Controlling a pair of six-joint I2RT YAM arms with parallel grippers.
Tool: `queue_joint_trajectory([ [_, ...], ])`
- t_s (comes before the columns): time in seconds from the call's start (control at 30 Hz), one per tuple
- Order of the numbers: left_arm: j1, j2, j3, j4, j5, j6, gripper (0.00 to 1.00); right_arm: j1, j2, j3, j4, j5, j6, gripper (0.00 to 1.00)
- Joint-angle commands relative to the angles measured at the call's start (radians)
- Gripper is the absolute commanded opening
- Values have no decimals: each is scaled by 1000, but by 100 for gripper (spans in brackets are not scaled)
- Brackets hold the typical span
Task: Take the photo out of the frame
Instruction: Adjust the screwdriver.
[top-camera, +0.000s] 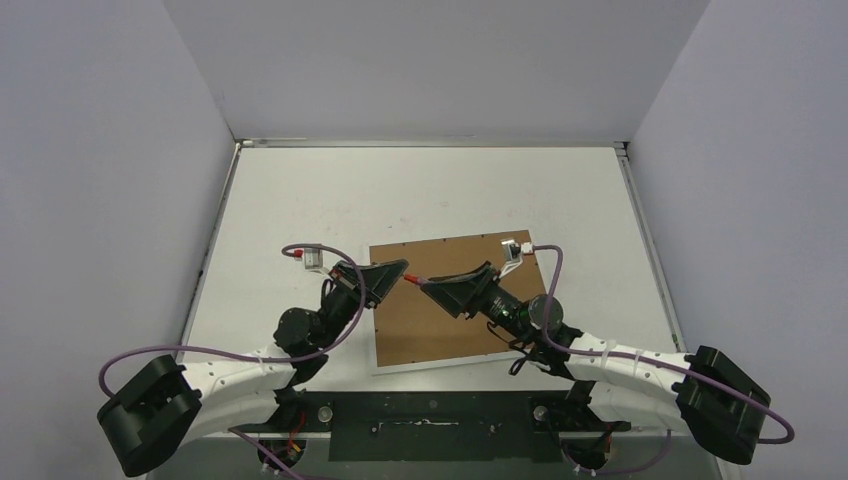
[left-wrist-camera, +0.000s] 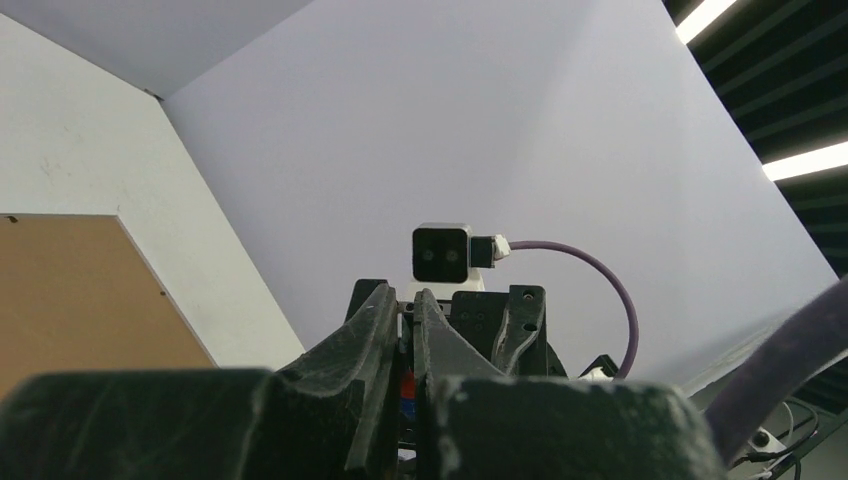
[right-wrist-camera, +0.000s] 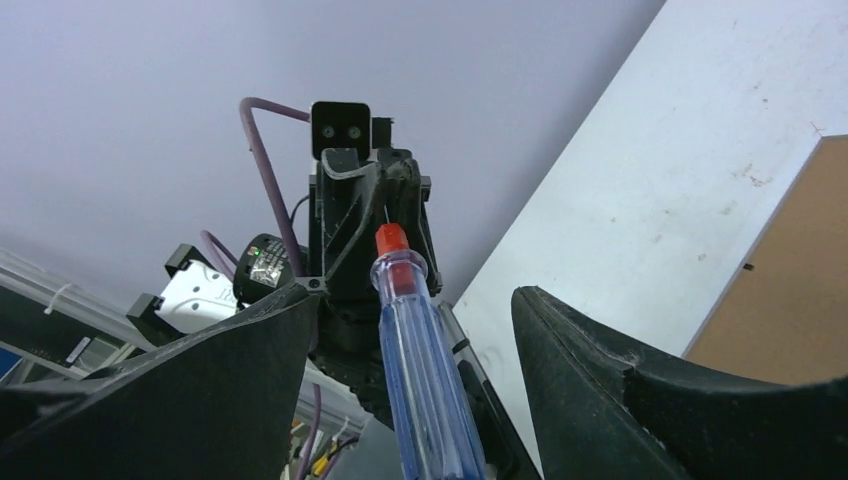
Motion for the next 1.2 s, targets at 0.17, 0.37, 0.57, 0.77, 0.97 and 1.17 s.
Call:
queue_joint_trajectory([
  [0.17, -16, -82, -10, 66, -125, 40, 0, 19, 30, 85, 124, -11, -14, 67],
  [0.37, -17, -51, -4, 92, -107, 23, 0, 20, 64, 133, 111, -37, -30, 54],
  [0.57, -19, -40, 7, 96, -100, 16, 0, 21, 124, 157, 159, -88, -8, 42],
  [0.77, -19, -58, 7, 70, -103, 20, 0, 20, 138, 152, 184, -99, 4, 34],
  [0.97, -19, -56, 11, 69, -100, 16, 0, 17, 111, 137, 171, -73, -9, 40],
  [1.17, -21, -28, 14, 84, -92, 5, 0, 9, 91, 131, 150, -67, -15, 36],
])
